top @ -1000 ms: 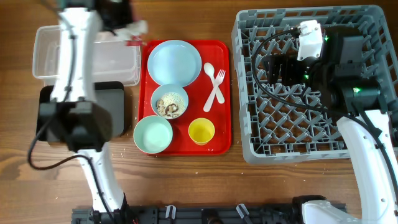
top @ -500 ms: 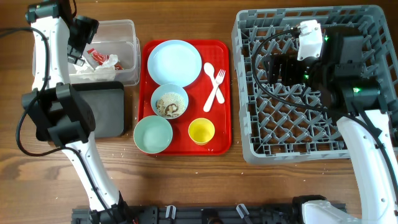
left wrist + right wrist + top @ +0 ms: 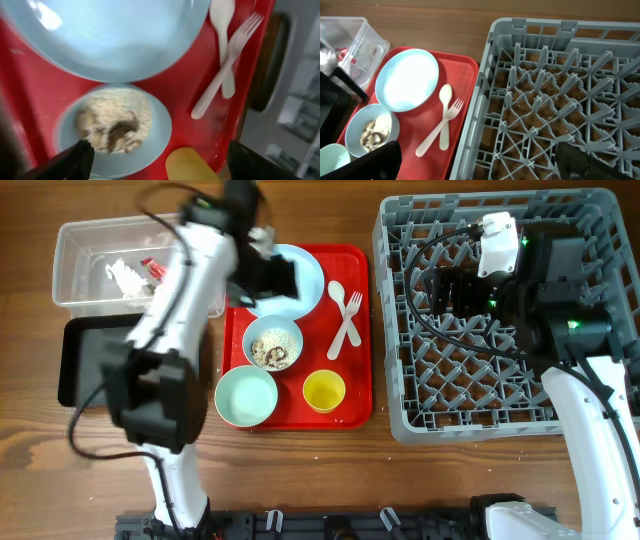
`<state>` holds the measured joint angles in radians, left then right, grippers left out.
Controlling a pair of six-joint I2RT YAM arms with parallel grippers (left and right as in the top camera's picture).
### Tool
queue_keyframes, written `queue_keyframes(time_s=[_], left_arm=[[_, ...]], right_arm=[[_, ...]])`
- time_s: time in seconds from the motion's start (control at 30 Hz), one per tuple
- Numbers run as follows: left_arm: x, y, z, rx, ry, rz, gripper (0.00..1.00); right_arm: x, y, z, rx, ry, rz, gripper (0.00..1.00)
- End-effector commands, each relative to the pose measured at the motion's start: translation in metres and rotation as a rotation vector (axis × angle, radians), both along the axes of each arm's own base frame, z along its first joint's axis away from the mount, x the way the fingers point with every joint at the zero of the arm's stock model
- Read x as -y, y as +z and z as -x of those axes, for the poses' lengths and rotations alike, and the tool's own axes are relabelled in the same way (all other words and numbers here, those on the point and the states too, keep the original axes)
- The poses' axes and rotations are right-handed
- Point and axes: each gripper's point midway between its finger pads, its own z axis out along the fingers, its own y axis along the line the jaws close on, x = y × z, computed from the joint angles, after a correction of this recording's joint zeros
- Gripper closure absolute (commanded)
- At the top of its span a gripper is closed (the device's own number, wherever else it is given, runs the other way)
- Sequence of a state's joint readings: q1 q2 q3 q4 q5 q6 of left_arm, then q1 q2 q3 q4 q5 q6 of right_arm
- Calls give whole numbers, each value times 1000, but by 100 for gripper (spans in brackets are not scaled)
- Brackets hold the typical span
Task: Sort waste into correct bins and load items into the dishwasher rack
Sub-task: 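Grasp the light-blue bowl of rice with the left gripper, then tip the bowl over the black tray to pour out rice and nuts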
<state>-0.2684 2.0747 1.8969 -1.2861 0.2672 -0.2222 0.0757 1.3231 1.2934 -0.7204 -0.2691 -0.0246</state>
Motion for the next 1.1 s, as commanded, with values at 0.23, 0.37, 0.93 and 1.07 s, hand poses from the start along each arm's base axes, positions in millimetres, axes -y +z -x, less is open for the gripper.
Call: queue_keyframes(time_s=[0.23,0.37,0.93,1.07], left_arm=[[39,-99,36,85,-201,-252,40],[38,-103,38,72,-156,-252,76],[35,38,31,125,-46,-5,96],[-79,78,44,72,218,3,96]], right_arm=[[-1,4,-2,1,5,-6,0],[-1,3,-1,-3,5,-5,0],[-1,-9,-6,-38,4,-5,0],[-1,-9,-6,-38,4,-5,0]])
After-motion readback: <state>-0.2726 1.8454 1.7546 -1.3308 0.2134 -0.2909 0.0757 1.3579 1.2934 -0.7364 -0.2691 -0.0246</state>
